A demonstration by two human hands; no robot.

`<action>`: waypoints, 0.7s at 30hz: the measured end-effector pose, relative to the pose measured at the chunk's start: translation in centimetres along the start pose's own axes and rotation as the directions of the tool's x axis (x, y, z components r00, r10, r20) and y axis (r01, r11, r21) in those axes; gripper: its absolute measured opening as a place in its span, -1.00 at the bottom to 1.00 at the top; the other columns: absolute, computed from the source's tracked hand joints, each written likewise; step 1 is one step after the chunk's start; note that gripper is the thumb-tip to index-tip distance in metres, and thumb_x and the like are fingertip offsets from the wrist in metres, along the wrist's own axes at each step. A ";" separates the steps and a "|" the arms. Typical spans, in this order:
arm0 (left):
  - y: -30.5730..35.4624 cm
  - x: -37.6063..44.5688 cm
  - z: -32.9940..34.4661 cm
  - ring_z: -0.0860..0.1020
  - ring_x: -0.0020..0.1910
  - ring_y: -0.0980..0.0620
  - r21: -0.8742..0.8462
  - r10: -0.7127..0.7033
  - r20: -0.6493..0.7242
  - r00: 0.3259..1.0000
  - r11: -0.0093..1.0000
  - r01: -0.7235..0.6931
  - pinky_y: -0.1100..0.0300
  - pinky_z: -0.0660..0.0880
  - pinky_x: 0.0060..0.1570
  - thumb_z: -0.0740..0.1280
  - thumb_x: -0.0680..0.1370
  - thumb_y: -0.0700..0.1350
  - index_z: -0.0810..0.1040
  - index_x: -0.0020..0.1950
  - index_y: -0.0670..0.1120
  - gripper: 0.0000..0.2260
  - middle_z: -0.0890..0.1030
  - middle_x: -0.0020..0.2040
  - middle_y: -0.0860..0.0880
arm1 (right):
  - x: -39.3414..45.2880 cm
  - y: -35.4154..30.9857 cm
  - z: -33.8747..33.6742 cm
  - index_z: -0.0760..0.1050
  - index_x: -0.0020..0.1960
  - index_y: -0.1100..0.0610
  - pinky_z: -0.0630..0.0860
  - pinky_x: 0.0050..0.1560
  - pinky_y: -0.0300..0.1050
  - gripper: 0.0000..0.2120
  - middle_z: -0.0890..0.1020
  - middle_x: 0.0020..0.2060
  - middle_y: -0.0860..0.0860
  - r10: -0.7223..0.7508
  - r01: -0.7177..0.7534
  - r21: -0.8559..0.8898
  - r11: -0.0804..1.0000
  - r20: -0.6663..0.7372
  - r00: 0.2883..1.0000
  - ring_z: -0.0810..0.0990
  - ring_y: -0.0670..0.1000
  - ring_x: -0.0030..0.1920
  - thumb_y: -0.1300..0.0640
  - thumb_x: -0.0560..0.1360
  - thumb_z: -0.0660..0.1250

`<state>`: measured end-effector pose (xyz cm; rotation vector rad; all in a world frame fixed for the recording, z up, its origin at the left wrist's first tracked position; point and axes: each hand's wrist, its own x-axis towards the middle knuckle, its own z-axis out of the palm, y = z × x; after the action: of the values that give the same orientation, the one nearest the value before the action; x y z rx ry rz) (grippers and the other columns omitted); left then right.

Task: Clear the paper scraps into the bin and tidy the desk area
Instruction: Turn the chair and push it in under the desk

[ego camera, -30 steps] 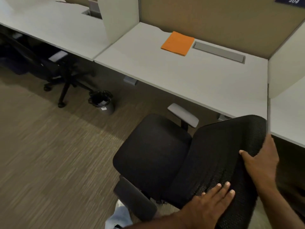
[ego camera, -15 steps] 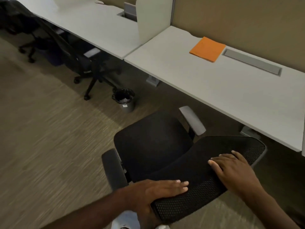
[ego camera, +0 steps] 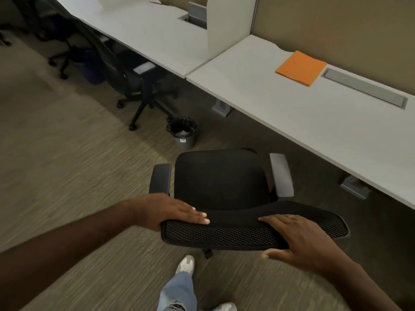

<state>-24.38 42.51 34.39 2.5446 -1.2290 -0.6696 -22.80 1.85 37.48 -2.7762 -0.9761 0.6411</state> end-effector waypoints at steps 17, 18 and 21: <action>5.1 -1.8 -0.8 0.32 0.47 0.26 0.034 -0.332 -0.185 0.925 0.939 0.344 0.11 0.22 0.49 0.22 0.32 0.58 0.15 0.58 0.21 -0.09 0.37 0.50 0.22 | 6.5 -14.3 3.7 0.29 0.49 -0.01 0.37 0.35 0.00 0.10 0.52 0.35 -0.02 0.206 -0.185 0.136 0.973 -0.167 0.964 0.48 0.02 0.33 -0.72 0.24 -0.18; 4.8 -1.6 -0.5 0.41 0.42 0.21 0.072 -0.326 -0.239 0.915 0.933 0.352 0.06 0.32 0.46 0.25 0.35 0.53 0.25 0.56 0.15 -0.13 0.46 0.44 0.18 | 6.5 -14.7 3.5 0.31 0.48 0.00 0.35 0.37 0.01 0.12 0.52 0.35 0.00 0.228 -0.209 0.125 0.970 -0.160 0.960 0.47 0.04 0.34 -0.73 0.22 -0.18; 3.7 -1.3 -0.9 0.54 0.33 0.15 0.114 -0.317 -0.323 0.892 0.922 0.369 0.04 0.48 0.35 0.32 0.36 0.46 0.39 0.49 0.08 -0.21 0.59 0.32 0.13 | 6.8 -15.5 3.0 0.42 0.33 -0.01 0.36 0.35 -0.02 0.08 0.58 0.26 -0.01 0.290 -0.270 0.127 0.954 -0.176 0.941 0.51 0.02 0.29 -0.74 0.18 -0.15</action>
<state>-27.14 41.24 36.98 2.9075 -0.7706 -0.2269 -28.16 18.15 36.44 -2.8435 -0.5001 0.4272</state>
